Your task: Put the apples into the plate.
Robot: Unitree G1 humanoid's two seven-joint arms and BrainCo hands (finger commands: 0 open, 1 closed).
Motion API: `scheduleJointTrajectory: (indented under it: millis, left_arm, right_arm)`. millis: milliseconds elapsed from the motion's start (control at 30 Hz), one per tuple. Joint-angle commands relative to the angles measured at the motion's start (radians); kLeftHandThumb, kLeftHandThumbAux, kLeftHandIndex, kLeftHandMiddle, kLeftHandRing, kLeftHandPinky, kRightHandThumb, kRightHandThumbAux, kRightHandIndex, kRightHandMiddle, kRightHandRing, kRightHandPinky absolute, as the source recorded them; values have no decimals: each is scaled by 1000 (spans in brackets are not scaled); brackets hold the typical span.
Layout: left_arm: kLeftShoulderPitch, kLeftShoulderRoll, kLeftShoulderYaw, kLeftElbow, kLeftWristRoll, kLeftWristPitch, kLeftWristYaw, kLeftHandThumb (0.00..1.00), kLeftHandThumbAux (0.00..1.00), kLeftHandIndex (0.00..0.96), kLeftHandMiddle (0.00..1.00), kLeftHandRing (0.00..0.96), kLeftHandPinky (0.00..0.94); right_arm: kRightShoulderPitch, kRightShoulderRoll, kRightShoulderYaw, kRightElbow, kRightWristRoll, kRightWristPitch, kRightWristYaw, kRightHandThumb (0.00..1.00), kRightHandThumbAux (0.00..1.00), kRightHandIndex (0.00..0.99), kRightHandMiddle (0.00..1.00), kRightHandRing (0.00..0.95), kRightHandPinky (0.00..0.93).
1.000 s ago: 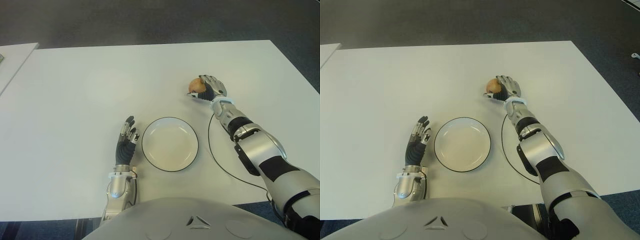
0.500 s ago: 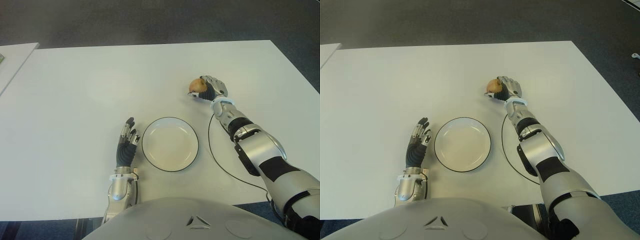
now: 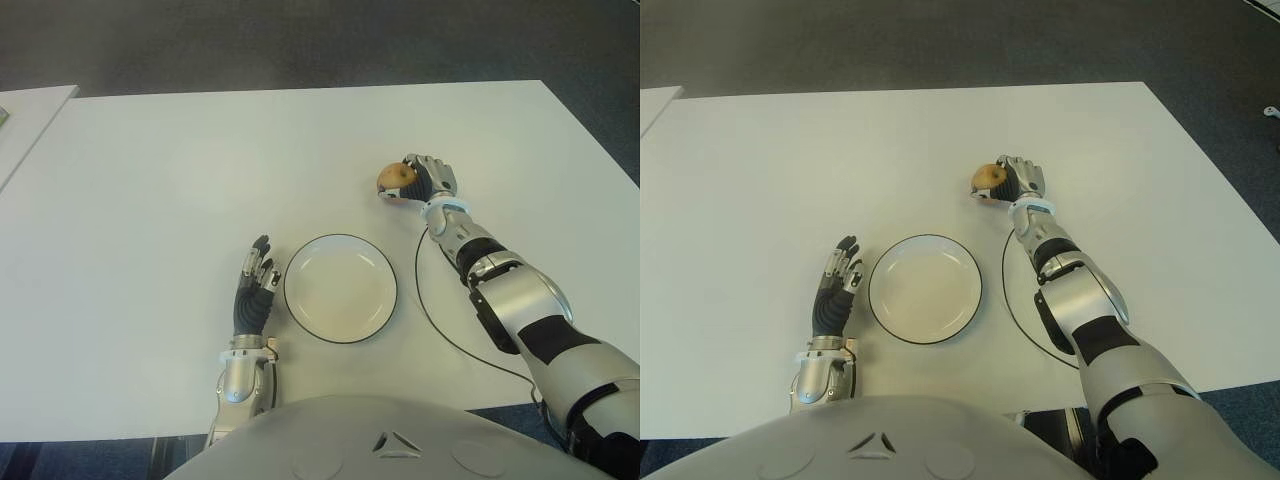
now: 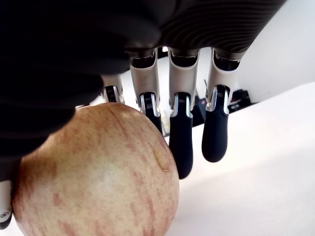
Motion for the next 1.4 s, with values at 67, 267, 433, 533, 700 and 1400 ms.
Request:
scheduleJointTrajectory:
  millis: [67,267,433,533,700,1400]
  left_arm:
    - [10,-24,-6,28,-8,19,7,43,443,0,0,0,0]
    - [7,-29,-4,30,-32,16,-1,43,440,0,0,0,0]
    - [4,-31,-3,31,-47,14,0,36,456,0,0,0,0]
    - [1,-33,-3,33,-54,13,2,33,464,0,0,0,0]
    - [-1,-34,-5,32,-56,14,5,30,472,0,0,0,0]
    - [-1,-36,-6,22,-67,19,4,30,475,0,0,0,0]
  right_arm:
    - [25,19,-41,2,47,-30,-8,850,674,405,528,795,725]
    - [27,22,-71,-3,74,-72,-20,853,674,406,530,811,730]
    - [29,22,-84,-5,85,-95,-14,855,674,407,531,817,748]
    - [29,20,-88,-6,86,-107,-9,855,674,406,532,821,776]
    - [27,16,-86,-8,83,-120,-8,855,675,405,533,828,803]
    - [20,8,-62,-15,61,-167,-44,854,676,401,531,836,797]
